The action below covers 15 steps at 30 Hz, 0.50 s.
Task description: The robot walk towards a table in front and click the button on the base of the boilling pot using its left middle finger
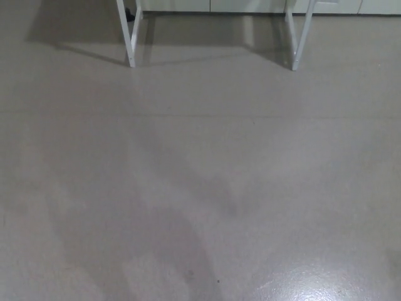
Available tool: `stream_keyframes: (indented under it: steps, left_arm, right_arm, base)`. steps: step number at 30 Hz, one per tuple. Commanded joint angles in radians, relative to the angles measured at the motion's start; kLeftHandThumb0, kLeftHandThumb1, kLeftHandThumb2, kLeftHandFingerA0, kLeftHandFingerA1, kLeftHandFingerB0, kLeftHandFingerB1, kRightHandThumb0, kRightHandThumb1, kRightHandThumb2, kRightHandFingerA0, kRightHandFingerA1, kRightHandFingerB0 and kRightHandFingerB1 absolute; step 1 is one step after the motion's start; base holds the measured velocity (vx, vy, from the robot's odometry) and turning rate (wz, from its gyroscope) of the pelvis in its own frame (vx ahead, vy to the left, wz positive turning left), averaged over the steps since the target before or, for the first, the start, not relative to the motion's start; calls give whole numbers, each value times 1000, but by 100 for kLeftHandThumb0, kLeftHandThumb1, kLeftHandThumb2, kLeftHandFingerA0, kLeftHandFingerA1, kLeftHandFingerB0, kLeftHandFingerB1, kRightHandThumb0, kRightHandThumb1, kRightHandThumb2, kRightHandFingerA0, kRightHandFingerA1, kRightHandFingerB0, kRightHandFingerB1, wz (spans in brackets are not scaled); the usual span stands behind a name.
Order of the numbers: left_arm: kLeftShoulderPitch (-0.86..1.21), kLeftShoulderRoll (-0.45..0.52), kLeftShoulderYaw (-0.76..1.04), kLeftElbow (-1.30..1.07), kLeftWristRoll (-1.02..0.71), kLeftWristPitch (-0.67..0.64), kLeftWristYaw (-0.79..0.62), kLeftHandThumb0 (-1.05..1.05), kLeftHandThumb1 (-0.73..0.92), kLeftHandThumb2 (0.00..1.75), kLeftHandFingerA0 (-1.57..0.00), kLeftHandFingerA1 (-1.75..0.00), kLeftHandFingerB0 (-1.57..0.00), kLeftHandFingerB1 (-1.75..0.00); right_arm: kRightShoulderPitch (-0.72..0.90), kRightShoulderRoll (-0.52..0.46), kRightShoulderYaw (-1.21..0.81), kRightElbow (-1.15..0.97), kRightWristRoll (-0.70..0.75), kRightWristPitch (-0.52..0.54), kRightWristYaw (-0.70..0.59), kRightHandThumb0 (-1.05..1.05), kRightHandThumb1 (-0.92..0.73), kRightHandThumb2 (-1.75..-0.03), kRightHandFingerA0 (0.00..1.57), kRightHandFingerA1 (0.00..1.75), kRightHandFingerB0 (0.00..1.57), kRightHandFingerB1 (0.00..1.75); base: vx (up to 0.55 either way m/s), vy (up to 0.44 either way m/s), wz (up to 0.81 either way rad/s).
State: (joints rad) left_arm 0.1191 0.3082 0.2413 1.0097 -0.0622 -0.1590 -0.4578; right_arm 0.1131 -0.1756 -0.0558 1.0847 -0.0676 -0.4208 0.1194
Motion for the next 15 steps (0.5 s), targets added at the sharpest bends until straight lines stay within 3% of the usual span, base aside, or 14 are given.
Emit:
stream_keyframes:
  steps: [1,3,4,5,10,11,12,13,14,15]
  left_arm:
    - [35,19,-8,5,-8,-55,-16,-25,47,61,-48,-47,-40,-38]
    - [43,19,-10,11,-6,-57,-12,-24,47,60,-49,-47,-41,-38]
    - [46,19,-12,18,-4,-62,-7,-26,46,61,-49,-47,-41,-39]
    - [50,18,-16,26,1,-72,-1,-27,45,61,-50,-48,-41,-39]
    - [65,24,-34,55,10,-100,0,-27,45,61,-50,-48,-40,-39]
    - [66,26,-48,69,27,-115,20,-29,45,61,-53,-48,-40,-39]
    - [64,28,-54,77,35,-124,28,-30,43,61,-55,-49,-40,-39]
    - [63,29,-57,83,33,-128,30,-30,43,61,-55,-49,-40,-39]
    - [64,32,-68,87,44,-138,45,-34,42,63,-57,-50,-39,-40]
    - [61,34,-74,97,48,-147,52,-34,41,63,-57,-50,-39,-40]
  right_arm:
    - [28,-5,9,26,-11,-55,-13,-33,-55,-57,56,41,44,37]
    - [35,-4,14,33,-17,-59,-20,-32,-55,-57,56,41,43,37]
    - [39,-4,16,37,-19,-62,-23,-41,-45,-72,50,51,38,47]
    - [45,-4,17,42,-19,-68,-23,-32,-55,-57,57,41,43,37]
    - [65,-6,22,60,-21,-83,-24,-32,-56,-57,56,42,43,37]
    - [70,-6,26,63,-26,-84,-30,-40,-46,-72,51,51,38,47]
    - [71,-6,28,66,-29,-86,-37,-40,-44,-74,51,53,37,48]
    - [71,-5,30,68,-29,-88,-40,-40,-44,-74,51,53,37,48]
    - [71,-6,34,69,-32,-85,-39,-32,-55,-57,57,41,42,37]
    - [71,-5,35,69,-32,-83,-42,-31,-55,-57,57,41,42,38]
  base:
    - [-16,1,-20]
    - [108,3,19]
    - [-8,9,18]
    - [-26,14,37]
    - [-11,33,6]
    - [67,119,-1]
    - [13,166,-11]
    - [104,203,-23]
    - [158,270,-40]
    - [222,398,-28]
